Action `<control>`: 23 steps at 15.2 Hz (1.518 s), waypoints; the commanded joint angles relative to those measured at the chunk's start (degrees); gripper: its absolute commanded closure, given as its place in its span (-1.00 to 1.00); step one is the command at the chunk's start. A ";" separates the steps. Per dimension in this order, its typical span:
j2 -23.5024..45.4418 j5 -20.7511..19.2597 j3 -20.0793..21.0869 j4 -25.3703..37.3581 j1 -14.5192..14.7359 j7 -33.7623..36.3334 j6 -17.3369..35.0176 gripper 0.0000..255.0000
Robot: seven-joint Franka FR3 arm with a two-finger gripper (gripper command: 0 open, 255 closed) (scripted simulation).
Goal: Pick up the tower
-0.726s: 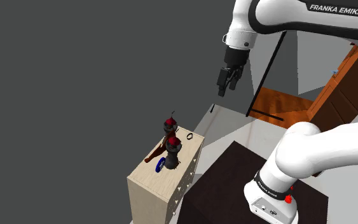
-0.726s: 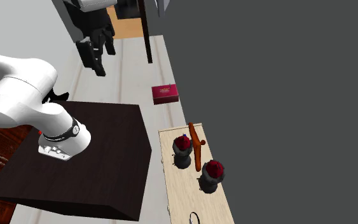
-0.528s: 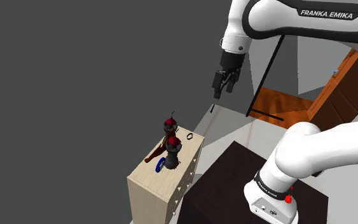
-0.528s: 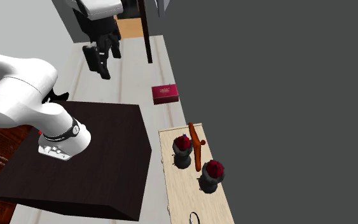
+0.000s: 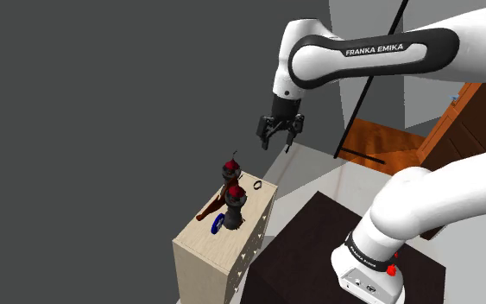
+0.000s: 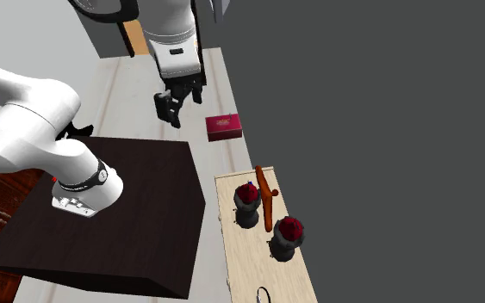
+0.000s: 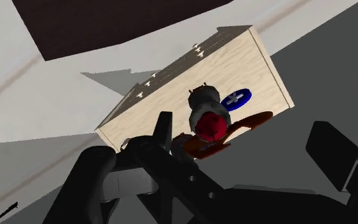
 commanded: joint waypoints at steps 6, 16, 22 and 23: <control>13.37 1.64 4.85 -0.25 -4.54 16.58 14.37 -1.00; 35.06 -2.34 7.07 4.00 -9.72 40.85 32.42 -1.00; 46.21 -5.65 4.41 7.81 -10.08 53.23 40.03 -1.00; 46.90 -5.85 4.29 7.76 -9.98 53.31 40.76 -1.00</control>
